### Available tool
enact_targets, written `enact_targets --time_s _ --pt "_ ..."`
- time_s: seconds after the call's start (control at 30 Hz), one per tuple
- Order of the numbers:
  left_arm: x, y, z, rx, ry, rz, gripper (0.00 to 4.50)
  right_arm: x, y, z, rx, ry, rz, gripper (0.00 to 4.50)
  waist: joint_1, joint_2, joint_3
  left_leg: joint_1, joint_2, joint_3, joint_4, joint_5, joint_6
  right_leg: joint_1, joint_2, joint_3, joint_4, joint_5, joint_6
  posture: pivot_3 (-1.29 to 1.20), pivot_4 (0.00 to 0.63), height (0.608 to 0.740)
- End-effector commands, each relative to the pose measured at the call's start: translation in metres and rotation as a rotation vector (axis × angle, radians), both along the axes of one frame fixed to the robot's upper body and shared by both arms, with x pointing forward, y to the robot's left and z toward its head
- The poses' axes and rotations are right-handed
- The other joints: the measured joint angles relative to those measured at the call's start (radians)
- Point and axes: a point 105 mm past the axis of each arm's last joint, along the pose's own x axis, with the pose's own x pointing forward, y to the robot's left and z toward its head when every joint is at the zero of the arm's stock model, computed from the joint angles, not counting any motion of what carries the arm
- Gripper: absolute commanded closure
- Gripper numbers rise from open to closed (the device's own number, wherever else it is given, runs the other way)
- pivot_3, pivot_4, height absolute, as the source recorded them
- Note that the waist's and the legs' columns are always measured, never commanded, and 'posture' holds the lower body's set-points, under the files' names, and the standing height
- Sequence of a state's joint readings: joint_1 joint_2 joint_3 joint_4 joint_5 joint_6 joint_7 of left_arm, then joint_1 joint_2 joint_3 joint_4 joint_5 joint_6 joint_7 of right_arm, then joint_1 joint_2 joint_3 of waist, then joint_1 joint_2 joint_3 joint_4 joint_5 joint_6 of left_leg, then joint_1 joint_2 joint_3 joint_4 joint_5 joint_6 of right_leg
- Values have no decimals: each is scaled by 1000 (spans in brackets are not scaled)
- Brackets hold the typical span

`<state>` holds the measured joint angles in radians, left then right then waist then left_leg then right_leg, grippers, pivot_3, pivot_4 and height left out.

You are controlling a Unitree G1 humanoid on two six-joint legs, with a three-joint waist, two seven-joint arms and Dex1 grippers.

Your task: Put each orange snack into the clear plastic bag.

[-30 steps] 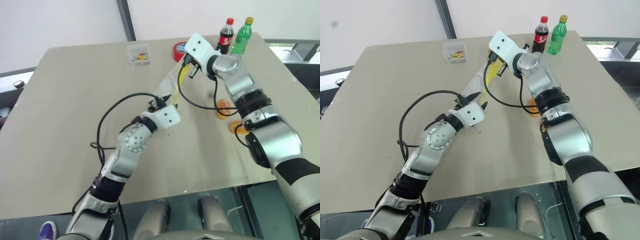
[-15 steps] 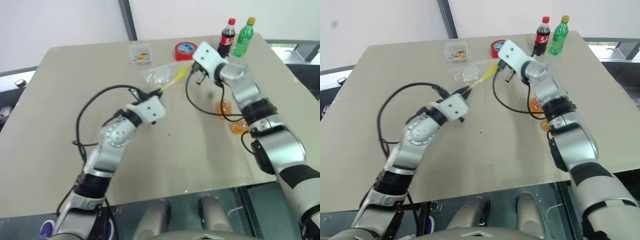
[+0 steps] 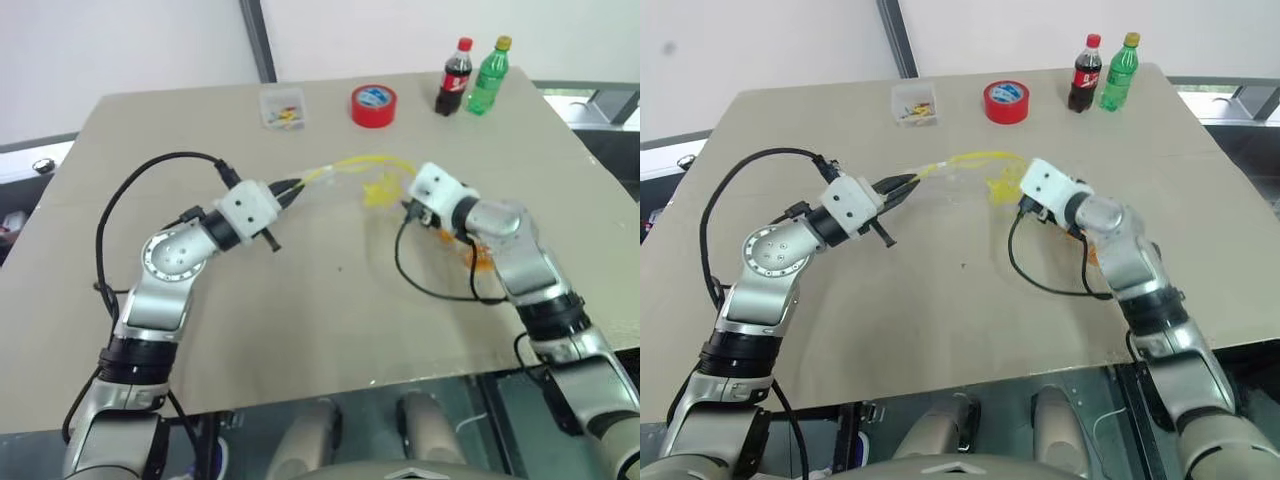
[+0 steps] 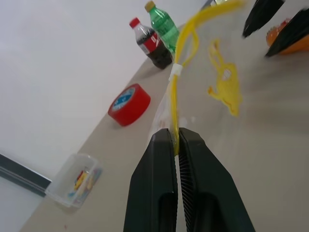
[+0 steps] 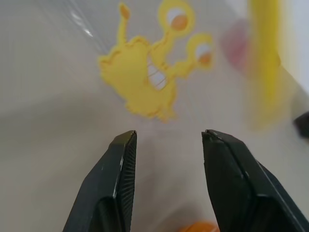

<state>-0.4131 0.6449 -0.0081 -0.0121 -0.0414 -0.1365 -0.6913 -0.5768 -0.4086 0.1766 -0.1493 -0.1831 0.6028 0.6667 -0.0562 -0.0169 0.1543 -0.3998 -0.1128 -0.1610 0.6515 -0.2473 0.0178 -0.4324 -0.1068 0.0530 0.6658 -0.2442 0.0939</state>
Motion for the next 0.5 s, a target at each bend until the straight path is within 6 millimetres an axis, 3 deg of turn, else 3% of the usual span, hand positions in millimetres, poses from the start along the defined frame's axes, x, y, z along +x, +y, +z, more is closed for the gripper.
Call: enact_targets --time_s 0.03,0.1,0.2,0.3,0.5 --pt "-2 1 4 16 -17 -8 4500 -21 3 20 132 19 6 3619 -2 0 0 0 0 0 0 0 0 0 0 0 0 0 0 0 150 740" --pt "-4 -1 1 29 -7 -19 4500 -29 3 19 199 61 -7 4452 -1 0 0 1 0 1 0 0 0 1 0 0 1 0 0 0 150 740" --pt "-6 -2 -2 30 7 -34 4500 -33 12 28 302 88 4 4452 -1 0 0 2 0 1 0 0 0 1 0 0 1 0 0 0 150 740" --pt "-9 -4 -5 36 20 -49 4500 -34 37 45 395 86 65 4452 -2 0 0 2 0 1 0 0 0 1 0 1 1 0 0 0 150 740" --pt "-11 -6 -5 37 25 -61 4500 -16 73 64 463 48 93 4452 -2 0 0 2 0 1 0 0 0 0 0 0 2 0 0 0 150 740"
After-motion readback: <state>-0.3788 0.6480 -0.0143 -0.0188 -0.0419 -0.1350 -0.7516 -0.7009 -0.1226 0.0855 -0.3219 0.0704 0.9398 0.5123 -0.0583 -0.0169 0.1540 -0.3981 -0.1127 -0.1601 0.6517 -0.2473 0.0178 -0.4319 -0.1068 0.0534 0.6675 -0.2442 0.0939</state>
